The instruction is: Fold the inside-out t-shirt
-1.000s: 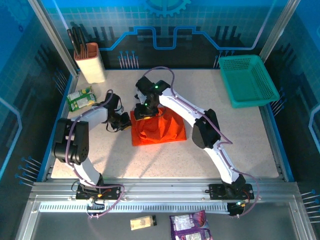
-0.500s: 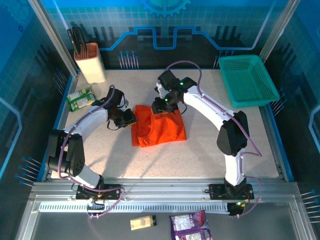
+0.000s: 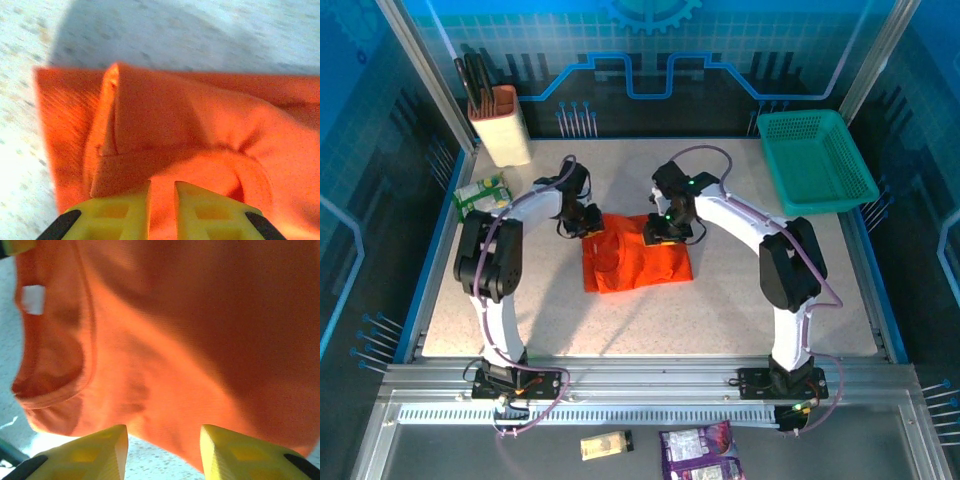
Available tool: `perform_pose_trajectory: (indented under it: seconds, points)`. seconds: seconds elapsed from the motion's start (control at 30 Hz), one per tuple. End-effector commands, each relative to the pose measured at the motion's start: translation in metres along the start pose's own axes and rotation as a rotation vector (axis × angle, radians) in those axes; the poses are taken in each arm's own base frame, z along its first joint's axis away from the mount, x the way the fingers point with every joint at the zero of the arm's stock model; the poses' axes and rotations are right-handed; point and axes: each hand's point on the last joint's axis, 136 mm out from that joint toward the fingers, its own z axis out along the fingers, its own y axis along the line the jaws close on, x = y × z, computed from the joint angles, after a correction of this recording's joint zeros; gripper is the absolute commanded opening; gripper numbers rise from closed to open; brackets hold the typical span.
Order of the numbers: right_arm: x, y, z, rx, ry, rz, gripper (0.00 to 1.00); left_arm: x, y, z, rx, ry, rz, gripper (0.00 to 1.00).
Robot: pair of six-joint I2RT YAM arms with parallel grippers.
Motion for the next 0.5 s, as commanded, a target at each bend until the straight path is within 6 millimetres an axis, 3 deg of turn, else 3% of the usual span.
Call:
perform_pose_trajectory:
  seconds: [0.0,0.13,0.27,0.37,0.47]
  points:
    - [-0.018,-0.021,-0.011,0.001,-0.058,0.037,0.44,-0.004,0.036,0.005,-0.105,0.032,-0.014,0.20]
    - [-0.040,-0.027,-0.010,-0.039,-0.092,0.038,0.44,-0.011,0.021,-0.010,-0.027,-0.003,-0.002,0.21]
    - [-0.060,-0.046,-0.003,0.039,-0.085,0.000,0.44,-0.012,-0.004,-0.051,0.063,-0.065,0.029,0.24]
    - [-0.073,-0.050,0.006,0.069,-0.076,-0.061,0.44,0.003,-0.013,-0.072,0.083,-0.066,0.047,0.26]
    - [-0.081,-0.057,0.017,0.101,-0.042,-0.089,0.44,0.034,-0.011,-0.079,0.077,-0.027,0.054,0.26]
